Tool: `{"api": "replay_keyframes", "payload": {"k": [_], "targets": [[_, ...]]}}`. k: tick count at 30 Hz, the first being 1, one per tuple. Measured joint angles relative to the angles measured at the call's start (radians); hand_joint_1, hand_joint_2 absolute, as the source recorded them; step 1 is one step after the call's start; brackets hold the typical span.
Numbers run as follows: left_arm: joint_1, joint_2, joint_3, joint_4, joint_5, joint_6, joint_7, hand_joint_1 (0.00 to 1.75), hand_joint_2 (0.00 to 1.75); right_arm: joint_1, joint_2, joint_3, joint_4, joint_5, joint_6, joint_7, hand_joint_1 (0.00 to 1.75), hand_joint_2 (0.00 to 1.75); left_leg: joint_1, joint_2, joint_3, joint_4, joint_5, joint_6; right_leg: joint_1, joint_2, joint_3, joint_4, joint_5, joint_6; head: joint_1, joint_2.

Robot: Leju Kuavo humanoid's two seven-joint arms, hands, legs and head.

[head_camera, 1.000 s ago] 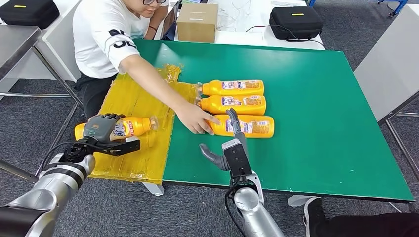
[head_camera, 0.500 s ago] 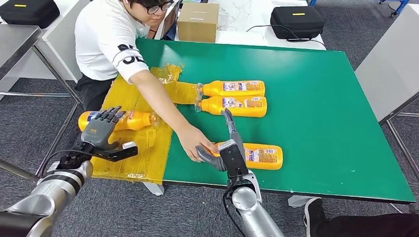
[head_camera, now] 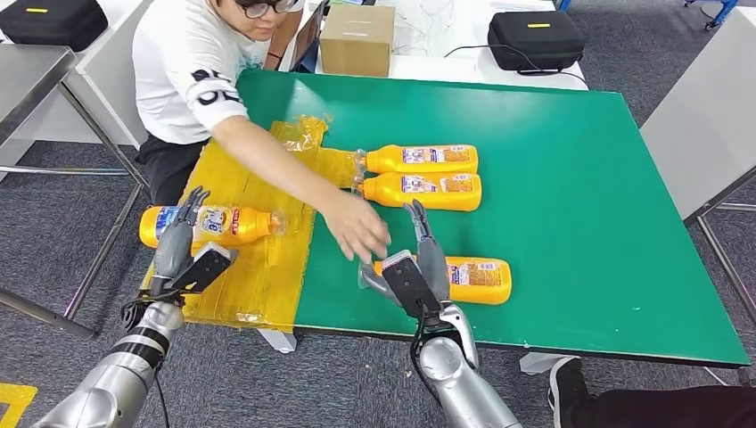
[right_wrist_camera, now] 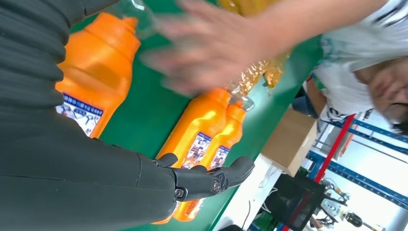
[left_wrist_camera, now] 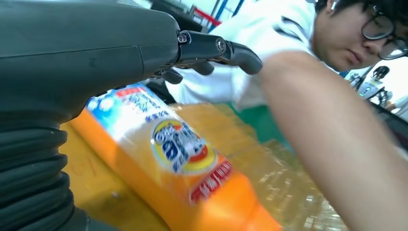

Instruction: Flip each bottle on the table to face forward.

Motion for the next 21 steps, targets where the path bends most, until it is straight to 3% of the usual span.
{"api": "replay_keyframes", "payload": {"k": [2,9,17,21], "targets": [[0.026,-0.011,-0.001,-0.054,0.079,-0.045,0.000,0.00,1.75,-0.001,-0.007,0.001,0.006,0.036,-0.010,0.027,0.00,1.75,0.000,0.000,0.000,0.000,0.000,0.000,0.000,0.000,0.000,0.000,0.000,0.000,0.000,0.000],[0.117,-0.076,-0.006,-0.243,0.313,-0.247,-0.003,0.00,1.75,0.000,-0.059,-0.002,0.024,0.213,-0.013,0.155,0.00,1.75,0.000,-0.001,-0.001,0.000,0.000,0.000,-0.001,-0.001,0.000,0.000,0.000,0.000,0.000,0.000],[0.129,-0.093,-0.002,-0.269,0.330,-0.285,-0.003,0.00,1.75,0.001,-0.073,-0.007,0.027,0.255,-0.006,0.178,0.00,1.75,-0.001,-0.001,-0.001,0.000,0.000,0.000,-0.001,0.000,0.000,-0.001,0.000,0.000,0.000,0.000],[0.148,-0.166,0.022,-0.330,0.354,-0.390,-0.003,0.00,1.75,0.007,-0.138,-0.028,0.037,0.407,0.044,0.262,0.00,1.75,-0.002,-0.001,-0.001,0.000,0.000,0.001,-0.001,0.000,0.000,-0.001,0.000,0.001,0.000,0.000]]}}
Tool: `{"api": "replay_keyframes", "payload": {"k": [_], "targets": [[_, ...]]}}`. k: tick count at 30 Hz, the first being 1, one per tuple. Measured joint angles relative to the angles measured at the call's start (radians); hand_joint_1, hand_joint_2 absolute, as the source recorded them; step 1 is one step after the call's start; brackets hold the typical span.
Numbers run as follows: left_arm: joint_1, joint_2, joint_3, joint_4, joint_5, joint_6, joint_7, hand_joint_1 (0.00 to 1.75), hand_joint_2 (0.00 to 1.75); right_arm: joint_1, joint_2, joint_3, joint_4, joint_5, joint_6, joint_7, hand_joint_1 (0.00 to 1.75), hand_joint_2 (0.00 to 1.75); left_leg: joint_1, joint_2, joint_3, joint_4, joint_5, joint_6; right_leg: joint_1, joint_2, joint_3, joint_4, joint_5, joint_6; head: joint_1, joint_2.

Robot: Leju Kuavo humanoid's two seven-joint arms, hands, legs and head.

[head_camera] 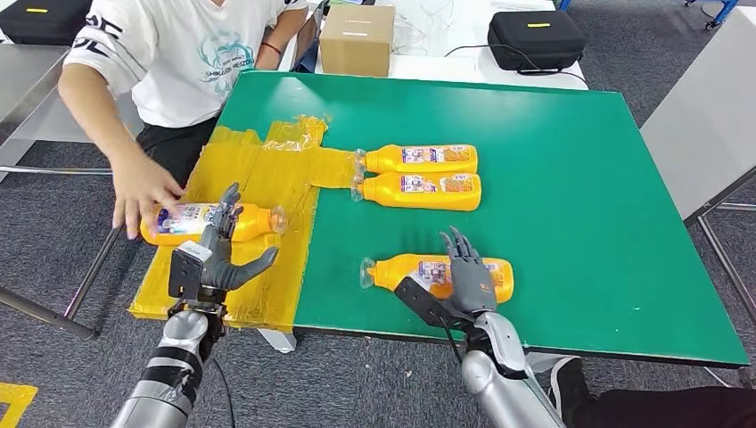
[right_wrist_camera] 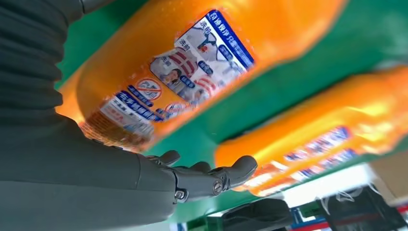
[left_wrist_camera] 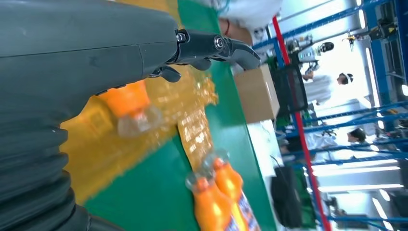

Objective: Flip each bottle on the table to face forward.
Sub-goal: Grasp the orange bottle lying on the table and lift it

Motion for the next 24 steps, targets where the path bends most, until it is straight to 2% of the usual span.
{"api": "replay_keyframes", "payload": {"k": [3,6,7,10,11,12,18,24], "targets": [[0.004,-0.059,0.041,-0.019,0.027,-0.103,0.006,0.00,1.75,0.010,-0.063,-0.019,0.001,0.133,0.063,0.065,0.00,1.75,0.000,0.000,0.000,0.000,0.000,0.000,0.000,0.000,0.000,0.000,0.000,0.000,0.000,0.000],[0.007,-0.078,0.053,-0.031,0.023,-0.131,0.010,0.00,1.75,0.006,-0.100,-0.021,0.002,0.178,0.123,0.085,0.01,1.75,0.000,0.000,0.000,0.000,0.000,0.000,0.000,0.000,0.000,0.000,0.000,0.000,0.000,0.000],[0.007,-0.081,0.054,-0.034,0.022,-0.140,0.011,0.00,1.75,0.001,-0.111,-0.021,0.002,0.183,0.148,0.086,0.27,1.75,0.000,0.000,0.000,0.000,0.000,0.000,0.000,0.000,0.000,0.000,0.000,0.000,0.000,0.000],[0.008,-0.088,0.055,-0.039,0.020,-0.164,0.011,0.00,1.75,-0.025,-0.144,-0.020,0.010,0.190,0.231,0.085,1.51,1.75,0.000,0.000,0.000,0.000,0.000,0.000,0.000,0.000,0.001,0.000,0.000,0.000,0.000,0.000],[0.008,-0.089,0.056,-0.039,0.019,-0.171,0.011,0.00,1.75,-0.037,-0.154,-0.019,0.016,0.189,0.259,0.079,1.68,1.75,0.000,0.000,0.000,0.000,0.000,0.000,0.000,0.000,0.001,0.000,0.000,0.000,0.000,0.000],[0.007,-0.090,0.056,-0.040,0.017,-0.178,0.010,0.00,1.75,-0.052,-0.164,-0.017,0.025,0.184,0.291,0.068,1.74,1.75,0.000,0.000,0.000,0.000,0.000,0.001,0.000,0.000,0.001,0.000,0.000,0.000,0.000,0.000],[-0.003,-0.093,0.057,-0.032,0.011,-0.217,0.004,0.00,1.75,-0.176,-0.221,0.036,0.116,0.132,0.441,-0.004,1.75,1.75,0.000,0.000,0.003,0.000,0.001,0.001,0.000,0.000,0.004,0.000,0.000,0.000,0.000,0.000],[-0.013,-0.093,0.058,-0.019,0.012,-0.225,0.003,0.00,1.75,-0.249,-0.249,0.093,0.188,0.095,0.468,-0.021,1.75,1.75,-0.001,0.000,0.004,0.000,0.001,0.002,0.000,0.000,0.005,0.000,0.001,0.001,0.000,0.000]]}}
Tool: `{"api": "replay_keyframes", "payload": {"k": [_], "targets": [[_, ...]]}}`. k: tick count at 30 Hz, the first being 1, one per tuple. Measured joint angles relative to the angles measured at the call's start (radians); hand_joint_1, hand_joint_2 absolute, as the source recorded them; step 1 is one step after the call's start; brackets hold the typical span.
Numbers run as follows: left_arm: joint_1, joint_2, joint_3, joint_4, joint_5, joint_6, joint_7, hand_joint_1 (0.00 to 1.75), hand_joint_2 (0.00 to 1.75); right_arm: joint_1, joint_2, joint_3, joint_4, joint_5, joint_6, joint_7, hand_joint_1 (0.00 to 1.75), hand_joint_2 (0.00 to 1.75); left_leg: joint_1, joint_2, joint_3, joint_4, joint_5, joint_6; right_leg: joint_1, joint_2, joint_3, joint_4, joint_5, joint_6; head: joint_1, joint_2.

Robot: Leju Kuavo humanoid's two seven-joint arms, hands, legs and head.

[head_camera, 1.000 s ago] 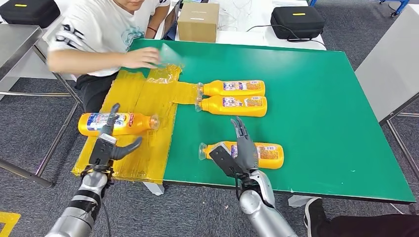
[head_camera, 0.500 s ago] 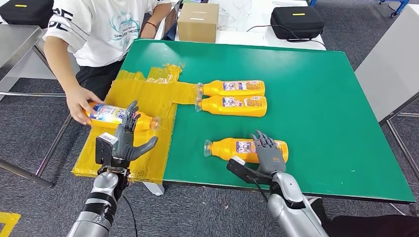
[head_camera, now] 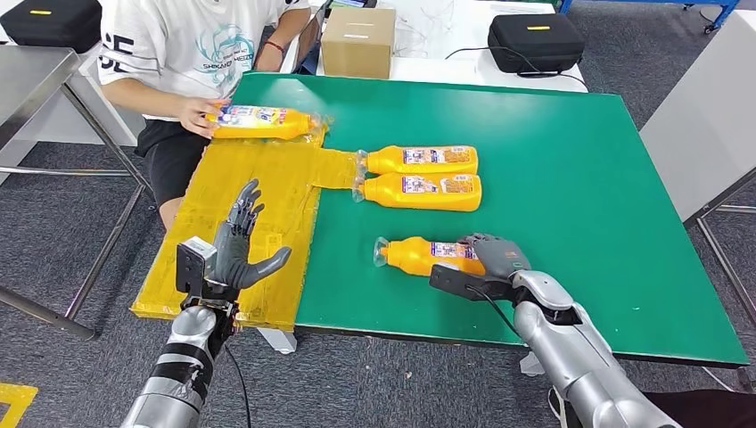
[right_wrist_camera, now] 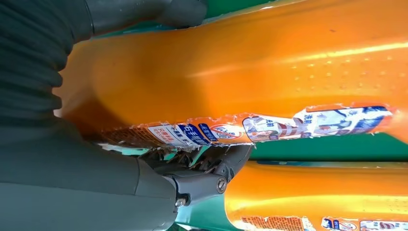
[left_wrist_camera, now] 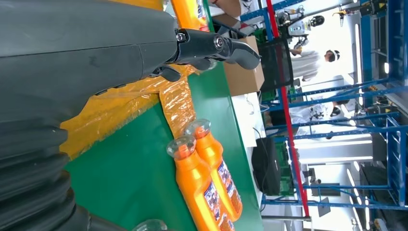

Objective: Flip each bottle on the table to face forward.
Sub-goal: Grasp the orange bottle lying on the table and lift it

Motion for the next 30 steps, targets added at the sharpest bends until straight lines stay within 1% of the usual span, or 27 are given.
{"api": "replay_keyframes", "payload": {"k": [3,5,7,9,11,12,14,16,19,21,23,26,30], "targets": [[-0.002,0.000,0.001,0.004,0.001,-0.004,0.000,0.00,1.75,-0.018,-0.005,0.024,0.018,-0.020,0.007,0.000,1.75,1.75,0.000,0.000,0.000,0.000,0.000,0.000,0.000,0.000,0.000,0.000,0.000,0.000,0.000,0.000],[-0.007,-0.001,0.001,0.011,0.003,-0.009,0.000,0.00,1.75,-0.039,-0.009,0.044,0.037,-0.042,0.029,-0.006,1.75,1.75,0.000,0.001,0.001,0.000,0.000,0.000,0.000,0.000,0.000,0.000,0.000,0.000,0.000,0.000],[-0.017,-0.002,0.001,0.025,0.006,-0.010,0.000,0.00,1.75,-0.064,-0.013,0.064,0.062,-0.074,0.057,-0.025,1.75,1.75,0.000,0.001,0.001,0.000,0.000,0.000,0.000,0.000,0.001,0.000,0.000,0.000,0.000,0.000],[-0.030,-0.002,0.000,0.046,0.006,0.000,0.000,0.00,1.75,-0.083,-0.015,0.079,0.086,-0.118,0.061,-0.049,1.75,1.75,0.000,0.000,0.002,0.000,0.000,0.000,0.000,0.000,0.002,0.000,0.000,0.000,0.000,0.000],[-0.042,-0.003,0.000,0.068,0.004,0.026,0.000,0.00,1.75,-0.085,-0.007,0.086,0.100,-0.177,0.012,-0.069,1.75,1.75,0.000,0.000,0.002,0.000,0.000,0.001,0.000,0.000,0.003,0.000,0.000,0.000,0.000,0.000],[-0.047,-0.004,0.000,0.076,0.001,0.042,0.004,0.00,1.75,-0.077,0.003,0.085,0.101,-0.207,-0.035,-0.075,1.75,1.75,0.000,0.000,0.003,0.000,0.000,0.000,0.000,0.000,0.003,0.000,0.000,0.000,0.000,0.000],[-0.052,-0.008,0.000,0.083,-0.007,0.077,0.023,0.00,1.75,-0.040,0.039,0.067,0.085,-0.261,-0.163,-0.082,1.75,1.75,0.000,0.001,0.002,0.000,0.000,0.000,0.001,0.000,0.003,0.000,0.001,0.000,0.000,0.000],[-0.054,-0.016,-0.004,0.084,-0.017,0.111,0.051,0.00,1.75,0.018,0.098,0.037,0.037,-0.295,-0.289,-0.086,1.75,1.75,0.001,0.002,0.002,0.000,0.000,0.000,0.001,0.001,0.001,0.001,0.001,0.000,0.000,0.000],[-0.057,-0.035,-0.021,0.084,-0.024,0.139,0.081,0.00,1.75,0.098,0.189,0.001,-0.050,-0.323,-0.396,-0.096,1.75,1.75,0.002,0.001,0.001,0.000,0.000,-0.001,0.003,0.000,0.000,0.001,-0.001,-0.001,0.000,0.000],[-0.058,-0.046,-0.035,0.084,-0.022,0.146,0.094,0.00,1.75,0.135,0.237,-0.015,-0.092,-0.337,-0.437,-0.110,1.75,1.75,0.003,0.000,-0.001,0.000,0.000,-0.001,0.003,-0.001,-0.001,0.001,-0.001,-0.001,0.000,0.000],[-0.058,-0.056,-0.050,0.084,-0.016,0.151,0.106,0.00,1.75,0.157,0.273,-0.029,-0.118,-0.351,-0.461,-0.125,1.75,1.75,0.003,0.000,-0.002,0.000,0.000,-0.001,0.003,0.000,-0.002,0.001,-0.001,-0.001,0.000,0.000],[-0.059,-0.066,-0.073,0.084,0.005,0.150,0.121,0.00,1.75,0.176,0.310,-0.048,-0.132,-0.375,-0.481,-0.148,1.75,1.75,0.002,0.000,-0.003,0.000,-0.001,-0.001,0.002,0.000,-0.003,0.000,-0.001,-0.001,0.000,0.000],[-0.059,-0.073,-0.102,0.084,0.042,0.123,0.136,0.00,1.75,0.184,0.352,-0.063,-0.133,-0.397,-0.499,-0.177,1.75,1.75,0.001,0.000,-0.003,0.000,-0.001,-0.001,0.001,0.000,-0.003,0.000,-0.001,-0.001,0.000,0.000]]}}
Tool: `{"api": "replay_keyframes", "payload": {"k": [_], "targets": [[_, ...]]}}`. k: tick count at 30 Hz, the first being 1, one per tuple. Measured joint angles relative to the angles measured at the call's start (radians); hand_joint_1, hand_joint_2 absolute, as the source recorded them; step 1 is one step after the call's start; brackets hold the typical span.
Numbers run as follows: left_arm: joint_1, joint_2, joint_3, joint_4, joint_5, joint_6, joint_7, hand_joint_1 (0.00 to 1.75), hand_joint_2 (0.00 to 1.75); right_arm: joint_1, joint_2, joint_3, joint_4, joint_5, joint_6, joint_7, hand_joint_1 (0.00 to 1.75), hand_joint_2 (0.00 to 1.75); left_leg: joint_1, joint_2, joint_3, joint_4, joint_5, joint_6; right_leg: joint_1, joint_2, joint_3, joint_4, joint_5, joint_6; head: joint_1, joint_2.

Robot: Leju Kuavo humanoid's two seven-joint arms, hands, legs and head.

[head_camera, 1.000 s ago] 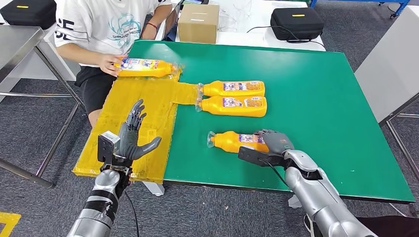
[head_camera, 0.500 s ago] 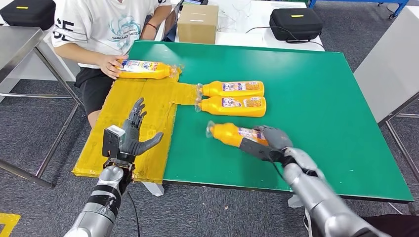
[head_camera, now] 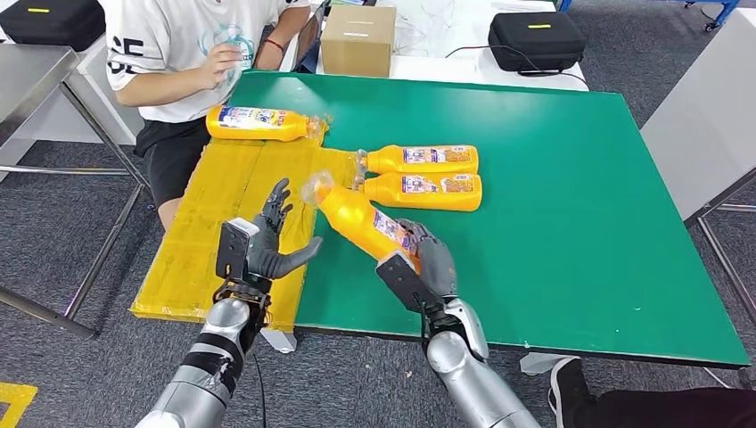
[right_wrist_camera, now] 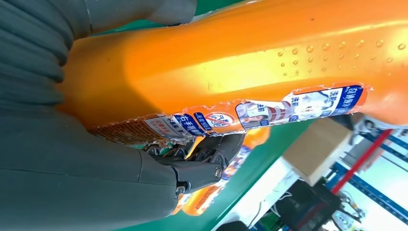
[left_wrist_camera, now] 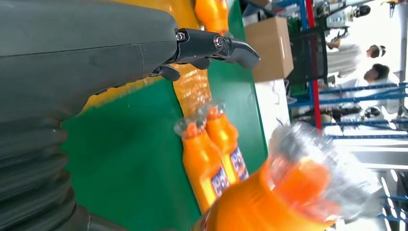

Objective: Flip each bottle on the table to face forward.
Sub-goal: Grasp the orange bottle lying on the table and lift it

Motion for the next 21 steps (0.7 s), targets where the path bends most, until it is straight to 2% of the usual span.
{"api": "replay_keyframes", "payload": {"k": [5,11,21], "targets": [[0.000,-0.005,-0.021,0.000,0.017,-0.020,0.005,0.00,1.75,0.000,0.025,-0.007,0.000,-0.010,-0.003,-0.013,1.75,1.75,0.000,0.000,0.000,0.000,0.000,0.000,0.000,0.000,0.000,0.000,0.000,0.000,0.000,0.000],[0.001,-0.010,-0.053,-0.008,0.077,-0.091,0.024,0.00,1.75,-0.014,0.054,-0.010,0.025,-0.026,-0.002,-0.042,1.75,1.75,0.000,0.000,0.000,0.000,0.000,0.000,0.001,0.000,0.000,0.000,0.000,0.000,0.000,0.000],[-0.004,-0.013,-0.090,-0.019,0.107,-0.073,0.049,0.00,1.75,-0.087,0.154,0.015,0.163,-0.070,0.038,-0.070,1.75,1.75,0.001,0.000,-0.001,0.000,0.000,0.000,0.001,0.000,-0.001,0.000,0.000,0.000,0.000,0.000]]}}
